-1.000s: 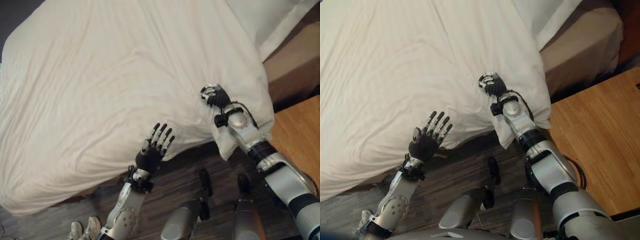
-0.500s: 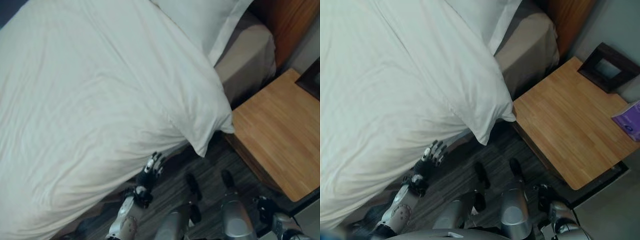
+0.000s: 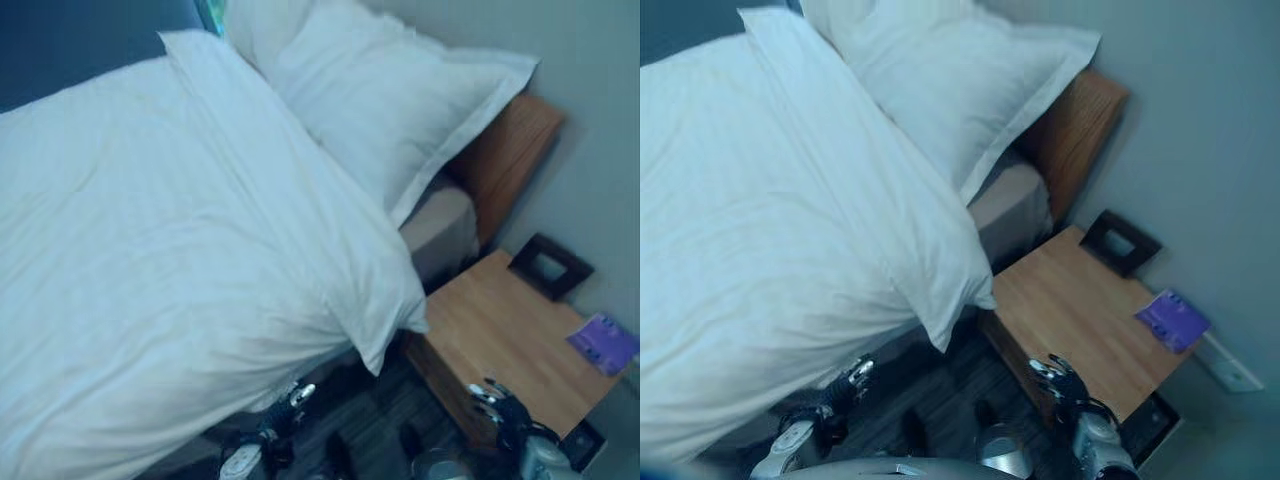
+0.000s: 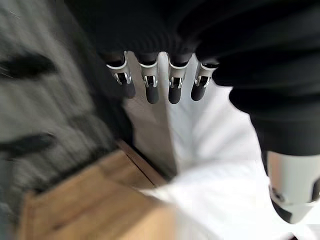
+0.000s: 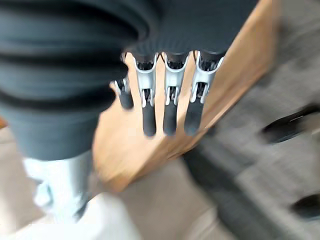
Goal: Making the bed.
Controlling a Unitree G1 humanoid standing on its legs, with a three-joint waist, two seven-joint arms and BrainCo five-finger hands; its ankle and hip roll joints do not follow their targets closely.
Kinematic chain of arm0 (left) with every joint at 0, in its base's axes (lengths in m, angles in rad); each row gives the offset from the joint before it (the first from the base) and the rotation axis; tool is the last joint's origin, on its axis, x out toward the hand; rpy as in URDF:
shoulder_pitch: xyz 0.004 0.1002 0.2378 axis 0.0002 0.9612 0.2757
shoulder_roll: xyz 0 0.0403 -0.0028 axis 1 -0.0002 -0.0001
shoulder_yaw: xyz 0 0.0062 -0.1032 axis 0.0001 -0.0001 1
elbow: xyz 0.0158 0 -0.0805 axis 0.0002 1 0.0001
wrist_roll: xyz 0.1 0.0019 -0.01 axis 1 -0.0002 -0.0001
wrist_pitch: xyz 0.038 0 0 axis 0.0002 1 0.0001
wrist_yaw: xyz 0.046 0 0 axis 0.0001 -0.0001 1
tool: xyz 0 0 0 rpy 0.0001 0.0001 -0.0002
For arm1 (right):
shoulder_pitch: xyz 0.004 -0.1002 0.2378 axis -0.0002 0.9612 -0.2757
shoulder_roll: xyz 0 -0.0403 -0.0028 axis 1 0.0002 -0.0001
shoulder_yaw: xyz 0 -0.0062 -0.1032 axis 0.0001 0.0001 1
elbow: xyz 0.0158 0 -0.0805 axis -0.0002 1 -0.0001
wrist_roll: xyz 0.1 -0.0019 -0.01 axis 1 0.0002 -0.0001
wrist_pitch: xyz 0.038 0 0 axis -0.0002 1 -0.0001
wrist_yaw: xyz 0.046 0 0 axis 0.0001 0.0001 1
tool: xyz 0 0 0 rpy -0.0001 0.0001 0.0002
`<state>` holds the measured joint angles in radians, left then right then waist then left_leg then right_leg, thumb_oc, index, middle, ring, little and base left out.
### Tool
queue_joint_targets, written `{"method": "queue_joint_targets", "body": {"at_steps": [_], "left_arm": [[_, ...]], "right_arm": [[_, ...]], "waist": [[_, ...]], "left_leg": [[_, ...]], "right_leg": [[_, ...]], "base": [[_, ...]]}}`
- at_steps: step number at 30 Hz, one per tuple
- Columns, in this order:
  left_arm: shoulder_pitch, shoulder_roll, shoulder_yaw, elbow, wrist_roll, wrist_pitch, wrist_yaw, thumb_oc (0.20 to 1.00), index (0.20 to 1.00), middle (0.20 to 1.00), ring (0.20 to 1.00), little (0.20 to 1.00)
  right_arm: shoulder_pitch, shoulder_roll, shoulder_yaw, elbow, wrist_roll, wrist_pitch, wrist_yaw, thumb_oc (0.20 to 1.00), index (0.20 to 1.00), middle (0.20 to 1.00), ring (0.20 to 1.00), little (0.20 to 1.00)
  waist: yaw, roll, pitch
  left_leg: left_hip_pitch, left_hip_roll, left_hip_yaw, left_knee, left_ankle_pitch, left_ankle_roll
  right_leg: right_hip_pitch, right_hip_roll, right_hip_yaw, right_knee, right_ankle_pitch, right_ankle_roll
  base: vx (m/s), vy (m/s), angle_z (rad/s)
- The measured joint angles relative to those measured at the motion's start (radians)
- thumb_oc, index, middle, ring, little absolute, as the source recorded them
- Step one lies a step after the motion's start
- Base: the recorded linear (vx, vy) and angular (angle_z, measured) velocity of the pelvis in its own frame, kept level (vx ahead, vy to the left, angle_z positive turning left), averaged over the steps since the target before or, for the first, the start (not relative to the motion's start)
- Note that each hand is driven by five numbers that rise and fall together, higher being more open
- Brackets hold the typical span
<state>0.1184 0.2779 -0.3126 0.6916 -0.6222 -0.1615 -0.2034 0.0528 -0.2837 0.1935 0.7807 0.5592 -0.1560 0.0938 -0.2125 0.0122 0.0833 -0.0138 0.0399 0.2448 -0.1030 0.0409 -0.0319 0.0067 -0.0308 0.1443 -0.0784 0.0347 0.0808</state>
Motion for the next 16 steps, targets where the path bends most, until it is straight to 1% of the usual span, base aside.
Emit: {"method": "queue_joint_targets", "body": {"at_steps": [1,2,3,6,10,11,15,16], "left_arm": [[-0.004,0.000,0.000,0.000,0.004,0.000,0.000,1.000,1.000,1.000,1.000,1.000],[-0.016,-0.003,-0.006,0.000,0.008,0.001,0.002,1.000,1.000,1.000,1.000,1.000],[-0.016,-0.004,-0.003,0.003,0.009,0.004,0.002,1.000,1.000,1.000,1.000,1.000],[-0.003,-0.011,-0.007,0.002,0.013,0.014,0.003,1.000,1.000,1.000,1.000,1.000],[0.005,-0.018,-0.007,0.000,0.017,0.019,0.003,1.000,1.000,1.000,1.000,1.000],[0.006,-0.022,-0.007,0.000,0.018,0.020,0.003,1.000,1.000,1.000,1.000,1.000],[0.009,-0.022,-0.005,0.000,0.020,0.019,0.003,1.000,1.000,1.000,1.000,1.000],[0.014,-0.022,-0.003,0.000,0.021,0.019,0.004,1.000,1.000,1.000,1.000,1.000]], "right_arm": [[-0.004,0.009,0.005,0.001,0.000,0.000,0.003,1.000,1.000,1.000,1.000,1.000],[-0.008,0.011,0.021,-0.013,0.003,0.006,-0.001,1.000,1.000,1.000,1.000,1.000],[0.001,0.010,0.043,-0.035,0.008,0.005,0.003,1.000,1.000,1.000,1.000,1.000],[0.030,0.008,0.061,-0.069,0.007,0.006,0.017,1.000,1.000,1.000,1.000,1.000],[0.041,-0.005,0.072,-0.077,-0.011,0.007,0.022,1.000,1.000,1.000,1.000,1.000],[0.057,-0.015,0.078,-0.079,-0.012,0.007,0.022,1.000,1.000,1.000,1.000,1.000],[0.076,-0.015,0.089,-0.080,-0.015,0.009,0.024,1.000,1.000,1.000,1.000,1.000],[0.076,-0.015,0.091,-0.080,-0.043,0.013,0.024,1.000,1.000,1.000,1.000,1.000]], "waist": [[-0.001,0.002,-0.008],[-0.001,-0.012,-0.021],[0.000,-0.016,-0.030],[0.001,-0.013,-0.031],[0.005,-0.004,-0.036],[0.013,0.000,-0.039],[0.023,0.001,-0.044],[0.023,0.000,-0.044]], "left_leg": [[-0.001,0.000,0.003,0.000,-0.001,0.000],[0.002,-0.001,0.008,0.000,-0.002,0.001],[0.005,-0.001,0.010,0.000,-0.002,0.001],[0.030,-0.002,0.007,0.000,-0.007,0.006],[0.032,-0.001,0.002,0.000,-0.007,0.007],[0.038,-0.001,-0.003,0.000,-0.007,0.008],[0.036,-0.001,-0.010,0.000,-0.005,0.011],[0.036,-0.001,-0.011,0.000,-0.004,0.012]], "right_leg": [[0.000,0.000,0.003,-0.001,0.000,0.000],[0.005,-0.002,0.004,-0.003,0.000,0.000],[0.008,-0.002,0.006,-0.008,0.002,0.003],[0.037,-0.003,0.005,-0.015,-0.001,0.008],[0.041,-0.002,0.002,-0.015,-0.001,0.008],[0.051,-0.002,-0.004,-0.016,-0.001,0.008],[0.052,-0.002,-0.011,-0.016,-0.002,0.008],[0.053,-0.002,-0.013,-0.016,-0.002,0.008]], "base": [[0.01,0.004,-0.17],[0.01,0.012,-0.08],[0.01,0.012,-0.04],[0.00,0.000,0.00],[0.01,0.007,0.05],[0.01,0.012,0.08],[0.00,0.006,0.05],[0.00,0.002,0.04]]}}
